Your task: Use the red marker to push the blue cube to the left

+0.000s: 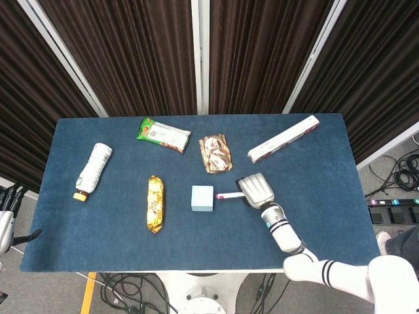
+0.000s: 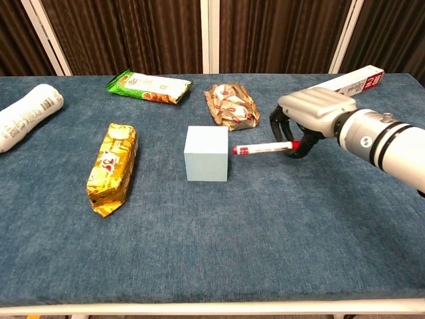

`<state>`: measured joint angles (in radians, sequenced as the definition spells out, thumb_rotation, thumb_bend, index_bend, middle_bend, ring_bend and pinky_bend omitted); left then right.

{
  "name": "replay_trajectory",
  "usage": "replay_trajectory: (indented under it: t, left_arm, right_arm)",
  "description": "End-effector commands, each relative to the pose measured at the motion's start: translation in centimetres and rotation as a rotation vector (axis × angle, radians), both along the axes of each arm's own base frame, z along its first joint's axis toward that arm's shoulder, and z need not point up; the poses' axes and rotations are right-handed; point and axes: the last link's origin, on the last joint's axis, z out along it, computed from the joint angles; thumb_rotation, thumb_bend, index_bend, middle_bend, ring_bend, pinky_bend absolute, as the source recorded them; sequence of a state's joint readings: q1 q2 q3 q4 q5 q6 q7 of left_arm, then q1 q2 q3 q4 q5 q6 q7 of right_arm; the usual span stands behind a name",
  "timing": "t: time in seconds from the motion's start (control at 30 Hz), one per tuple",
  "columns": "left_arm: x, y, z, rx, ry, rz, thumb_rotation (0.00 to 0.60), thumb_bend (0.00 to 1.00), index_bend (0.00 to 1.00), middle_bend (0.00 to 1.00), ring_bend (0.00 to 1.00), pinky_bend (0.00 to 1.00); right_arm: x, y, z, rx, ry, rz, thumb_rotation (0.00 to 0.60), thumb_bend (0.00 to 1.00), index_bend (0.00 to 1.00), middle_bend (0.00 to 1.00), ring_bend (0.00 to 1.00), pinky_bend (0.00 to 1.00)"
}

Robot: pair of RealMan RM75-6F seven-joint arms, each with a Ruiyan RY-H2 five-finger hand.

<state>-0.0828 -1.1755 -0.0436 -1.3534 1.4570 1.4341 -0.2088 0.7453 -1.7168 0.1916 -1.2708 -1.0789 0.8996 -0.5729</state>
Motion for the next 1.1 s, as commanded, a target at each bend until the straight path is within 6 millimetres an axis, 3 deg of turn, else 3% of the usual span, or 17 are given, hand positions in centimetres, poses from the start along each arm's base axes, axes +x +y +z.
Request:
replay_trajectory:
  t: [0.03, 0.2, 0.27, 0.33, 0.5, 0.77, 0.9, 1.03, 1.1]
  left_arm:
    - [0.0, 0.0, 0.0, -0.001, -0.002, -0.001, 0.6, 0.0, 0.11, 0.11, 0.04, 0.07]
    - [0.0, -0.1, -0.2, -0.005, -0.006, -0.002, 0.6, 0.0, 0.11, 0.11, 0.04, 0.07]
    - [-0.1, -0.1, -0.1, -0.003, -0.007, -0.001, 0.6, 0.0, 0.11, 0.11, 0.04, 0.07]
    - [-0.2, -0.1, -0.1, 0.001, -0.008, 0.003, 0.6, 0.0, 0.11, 0.11, 0.04, 0.07]
    - [-0.6, -0.3, 0.1, 0.001, -0.007, 0.016, 0.6, 0.0, 0.11, 0.11, 0.04, 0.07]
    - [-1.3, -0.5, 0.4, 0.004, -0.008, 0.035, 0.6, 0.0, 0.11, 0.11, 0.04, 0.07]
    - [-1.3, -0.5, 0.5, 0.004, -0.007, 0.032, 0.6, 0.0, 0.11, 0.11, 0.04, 0.07]
    - [-1.1, -0.4, 0.5, 0.001, -0.008, 0.026, 0.6, 0.0, 0.11, 0.11, 0.04, 0.07]
    - [-0.9, -0.4, 0.4, 0.001, -0.008, 0.019, 0.6, 0.0, 0.11, 0.11, 0.04, 0.07]
  right_arm:
    - [-0.9, 0.0, 0.4, -0.006, 0.016, -0.014, 0.6, 0.32, 0.69, 0.65, 0.74, 0.83]
    - [-1.3, 0.0, 0.4, -0.003, 0.023, -0.019, 0.6, 0.32, 0.61, 0.65, 0.74, 0.84]
    - [-0.9, 0.0, 0.2, 0.003, 0.016, -0.014, 0.6, 0.32, 0.65, 0.65, 0.74, 0.84]
    - [-0.1, 0.1, -0.3, 0.012, 0.005, -0.004, 0.6, 0.32, 0.69, 0.65, 0.74, 0.84]
    - [2.7, 0.3, -2.0, 0.037, -0.023, 0.026, 0.6, 0.32, 0.7, 0.65, 0.74, 0.83]
    - [5.7, 0.6, -4.0, 0.059, -0.039, 0.042, 0.6, 0.32, 0.59, 0.65, 0.74, 0.83]
    - [5.0, 0.6, -3.6, 0.043, -0.022, 0.035, 0.6, 0.33, 0.69, 0.65, 0.74, 0.83]
    - [3.1, 0.6, -1.7, 0.01, -0.005, 0.024, 0.6, 0.32, 0.69, 0.65, 0.74, 0.84]
    - [1.7, 1.0, -0.4, -0.005, 0.004, 0.02, 0.6, 0.32, 0.64, 0.65, 0.74, 0.84]
